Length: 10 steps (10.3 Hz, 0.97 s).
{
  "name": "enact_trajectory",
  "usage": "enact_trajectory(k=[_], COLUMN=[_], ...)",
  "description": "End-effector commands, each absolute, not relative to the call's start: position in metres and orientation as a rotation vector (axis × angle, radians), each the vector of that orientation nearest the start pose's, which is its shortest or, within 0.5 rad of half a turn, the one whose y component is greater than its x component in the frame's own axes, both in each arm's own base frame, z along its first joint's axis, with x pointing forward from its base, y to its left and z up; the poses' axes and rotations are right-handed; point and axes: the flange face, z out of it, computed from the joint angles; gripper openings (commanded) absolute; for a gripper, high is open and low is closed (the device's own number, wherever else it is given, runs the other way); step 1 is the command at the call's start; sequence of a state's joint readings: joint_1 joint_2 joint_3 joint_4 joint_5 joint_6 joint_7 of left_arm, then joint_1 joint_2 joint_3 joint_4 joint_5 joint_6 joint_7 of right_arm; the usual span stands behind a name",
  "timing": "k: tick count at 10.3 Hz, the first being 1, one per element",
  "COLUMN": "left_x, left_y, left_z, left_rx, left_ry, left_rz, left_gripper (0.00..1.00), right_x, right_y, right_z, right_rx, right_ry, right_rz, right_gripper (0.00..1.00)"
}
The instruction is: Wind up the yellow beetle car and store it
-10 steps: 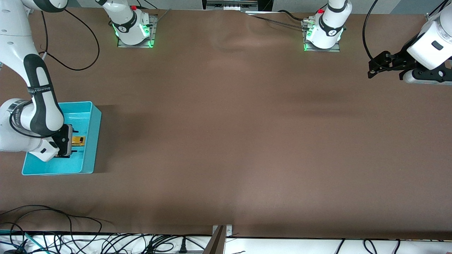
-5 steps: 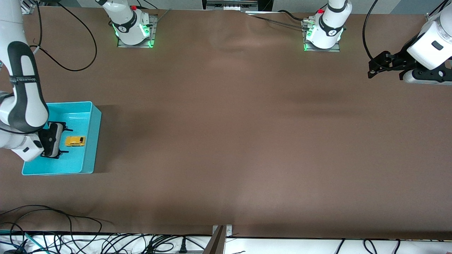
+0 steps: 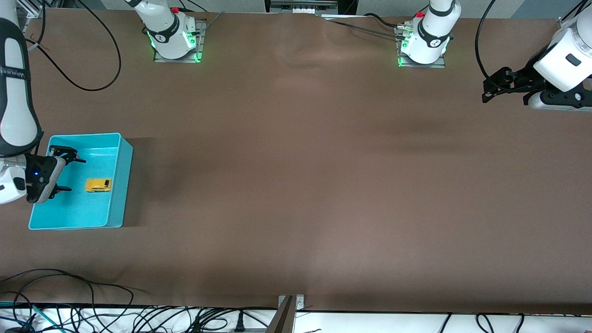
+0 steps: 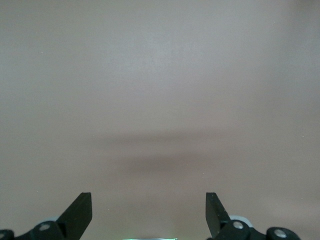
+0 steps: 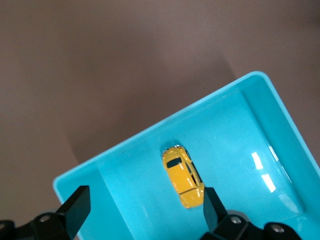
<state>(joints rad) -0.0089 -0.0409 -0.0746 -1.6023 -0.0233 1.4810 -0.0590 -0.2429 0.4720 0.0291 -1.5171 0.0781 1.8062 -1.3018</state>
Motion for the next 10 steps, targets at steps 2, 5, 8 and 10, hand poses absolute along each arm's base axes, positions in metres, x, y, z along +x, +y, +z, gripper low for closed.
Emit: enact_trajectory(k=[2,5,8,10], left_x=[0.532,0.532,0.532,0.532], left_y=[-0.048,-0.048,-0.048,-0.048], left_z=[0.631,0.630,0.631,0.630], left_rx=[-3.161,-3.161,-3.161,-3.161], left_ry=[0.037,0.037,0.037,0.037], left_rz=[0.129,0.132,0.129,0.132], left_gripper=[1.00,1.00,1.00,1.00], right_x=[0.641,0.636,0.627,0.624], right_y=[-0.099,-0.071,-0.037,-0.018], right_z=[0.438,0.464,0.494,0.504], right_rx=[-2.725,-2.838,-2.950,-2.987], right_ry=[-1.151,-0.886,-0.581,-0.416], right_rz=[0.114,0.132,0.156,0.165], right_gripper=[1.00,1.00,1.00,1.00])
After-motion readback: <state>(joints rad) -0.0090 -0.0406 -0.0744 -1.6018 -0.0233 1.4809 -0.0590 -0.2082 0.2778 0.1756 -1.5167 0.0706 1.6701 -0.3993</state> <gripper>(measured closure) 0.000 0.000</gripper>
